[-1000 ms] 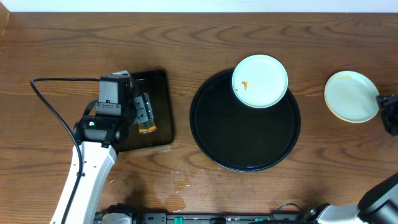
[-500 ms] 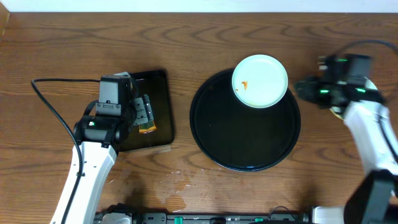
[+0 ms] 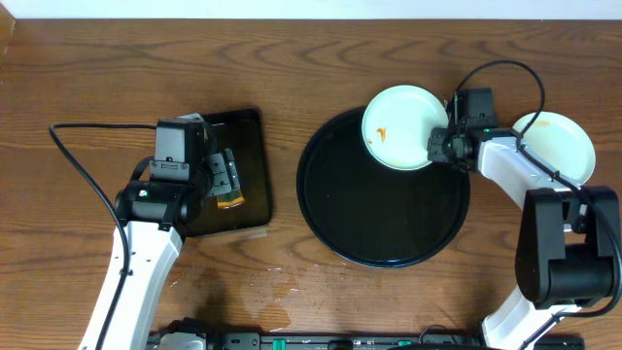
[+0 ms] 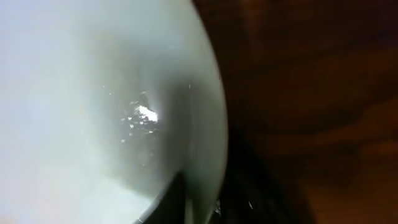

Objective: Clean dirty plates on tray and stack at the side
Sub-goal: 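Move right gripper back to the remaining pale green plate's rim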

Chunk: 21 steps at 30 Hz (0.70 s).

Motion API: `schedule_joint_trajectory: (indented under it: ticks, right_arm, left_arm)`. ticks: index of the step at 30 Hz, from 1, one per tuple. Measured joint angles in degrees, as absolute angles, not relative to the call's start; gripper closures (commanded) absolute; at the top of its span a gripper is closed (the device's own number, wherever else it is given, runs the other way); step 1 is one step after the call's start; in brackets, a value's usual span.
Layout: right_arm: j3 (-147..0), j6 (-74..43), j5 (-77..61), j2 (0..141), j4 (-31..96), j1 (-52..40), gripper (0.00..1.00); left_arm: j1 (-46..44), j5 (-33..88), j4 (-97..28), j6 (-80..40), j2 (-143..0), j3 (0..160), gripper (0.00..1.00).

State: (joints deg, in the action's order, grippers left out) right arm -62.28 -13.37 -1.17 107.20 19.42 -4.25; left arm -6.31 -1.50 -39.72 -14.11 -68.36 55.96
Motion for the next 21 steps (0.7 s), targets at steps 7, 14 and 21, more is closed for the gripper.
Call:
schedule_joint_trajectory:
  ticks: [7, 14, 21]
  right_arm:
    - [-62.6, -14.1, -1.0, 104.7, 26.5, -4.3, 0.99]
    - [-62.6, -17.5, -2.8, 93.9, 42.0, -4.3, 0.99]
    - [-62.5, -24.3, -6.6, 92.4, 48.6, -7.8, 0.66]
  left_arm:
    - [-6.3, -1.5, -39.7, -14.1, -68.4, 56.0, 0.2]
    - [-6.3, -1.5, -40.2, -14.3, -68.4, 56.0, 0.2]
    - [-6.3, 0.1, -40.3, -14.8, -68.4, 56.0, 0.2]
